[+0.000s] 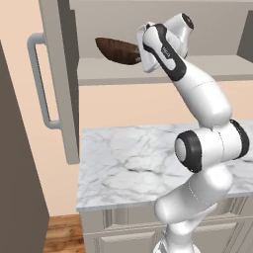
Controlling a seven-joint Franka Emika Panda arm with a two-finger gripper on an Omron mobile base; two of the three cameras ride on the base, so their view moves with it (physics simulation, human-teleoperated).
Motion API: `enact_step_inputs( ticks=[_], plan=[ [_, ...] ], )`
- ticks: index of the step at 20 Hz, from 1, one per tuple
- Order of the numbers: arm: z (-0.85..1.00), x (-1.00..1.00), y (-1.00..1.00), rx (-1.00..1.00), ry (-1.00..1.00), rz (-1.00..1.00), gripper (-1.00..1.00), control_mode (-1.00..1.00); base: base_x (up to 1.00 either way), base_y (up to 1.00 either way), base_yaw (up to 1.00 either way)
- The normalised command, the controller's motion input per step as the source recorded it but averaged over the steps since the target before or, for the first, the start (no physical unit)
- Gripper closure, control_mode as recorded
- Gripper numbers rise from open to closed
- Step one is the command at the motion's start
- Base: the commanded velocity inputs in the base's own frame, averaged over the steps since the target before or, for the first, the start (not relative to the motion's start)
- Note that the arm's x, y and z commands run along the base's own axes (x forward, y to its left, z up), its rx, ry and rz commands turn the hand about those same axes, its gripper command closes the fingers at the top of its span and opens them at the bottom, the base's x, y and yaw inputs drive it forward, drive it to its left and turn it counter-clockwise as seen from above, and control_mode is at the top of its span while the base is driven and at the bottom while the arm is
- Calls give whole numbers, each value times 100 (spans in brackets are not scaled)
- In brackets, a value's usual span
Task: Pick up the bowls from the cabinet and place each bowl in front of a stool on the dining counter.
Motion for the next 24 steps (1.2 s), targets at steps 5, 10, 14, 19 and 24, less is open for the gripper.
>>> enact_step_inputs(
  ticks=[5,10,14,19,24],
  plan=[
    [-8,-44,0,0,-29,0,100,-100,0,0,0],
    [-25,-59,0,-1,-14,0,100,-100,0,0,0],
    [4,-80,-11,-4,-8,-2,100,-100,0,0,0],
    [-8,-88,-53,-17,16,-14,100,-100,0,0,0],
    [-2,-100,-44,-16,17,-17,100,-100,0,0,0]
  ],
)
